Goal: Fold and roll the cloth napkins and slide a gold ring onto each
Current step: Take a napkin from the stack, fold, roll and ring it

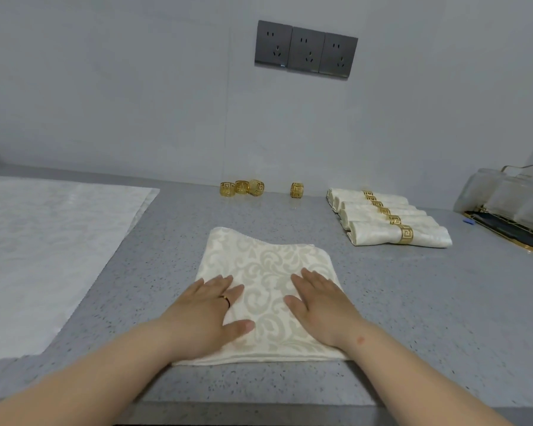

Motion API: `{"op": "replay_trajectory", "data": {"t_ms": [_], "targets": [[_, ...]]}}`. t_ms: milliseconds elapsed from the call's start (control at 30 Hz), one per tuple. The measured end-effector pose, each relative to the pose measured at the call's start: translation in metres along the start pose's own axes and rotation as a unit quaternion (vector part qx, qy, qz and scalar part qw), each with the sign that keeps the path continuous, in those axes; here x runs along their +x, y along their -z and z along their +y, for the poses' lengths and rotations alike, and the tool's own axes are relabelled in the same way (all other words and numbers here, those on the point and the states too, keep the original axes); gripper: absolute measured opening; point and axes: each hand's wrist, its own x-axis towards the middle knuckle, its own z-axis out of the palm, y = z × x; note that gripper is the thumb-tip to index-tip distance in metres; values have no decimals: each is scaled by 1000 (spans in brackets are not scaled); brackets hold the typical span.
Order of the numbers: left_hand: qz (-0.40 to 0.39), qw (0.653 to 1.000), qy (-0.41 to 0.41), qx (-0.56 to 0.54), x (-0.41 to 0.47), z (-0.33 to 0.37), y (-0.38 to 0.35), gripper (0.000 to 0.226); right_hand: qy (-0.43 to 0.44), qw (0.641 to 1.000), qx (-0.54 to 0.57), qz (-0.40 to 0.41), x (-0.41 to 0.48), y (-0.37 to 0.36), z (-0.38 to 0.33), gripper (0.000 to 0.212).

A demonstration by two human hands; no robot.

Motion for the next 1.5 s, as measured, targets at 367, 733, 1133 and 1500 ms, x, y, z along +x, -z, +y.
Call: {"op": "replay_trajectory", "data": {"t_ms": [367,733,1133,1500], "targets": [[13,986,165,24,84,-42,23,73,15,1000,12,21,2,-3,0,129],[108,991,-36,-72,28,8,29,39,10,999,19,33,6,-4,2,56],[196,938,-191,214,-10,14,-4,29,-9,995,33,89,-12,16,0,41],[248,966,-59,32,-17,-53,7,48,95,985,-68,126,-43,-2,-5,103]]}}
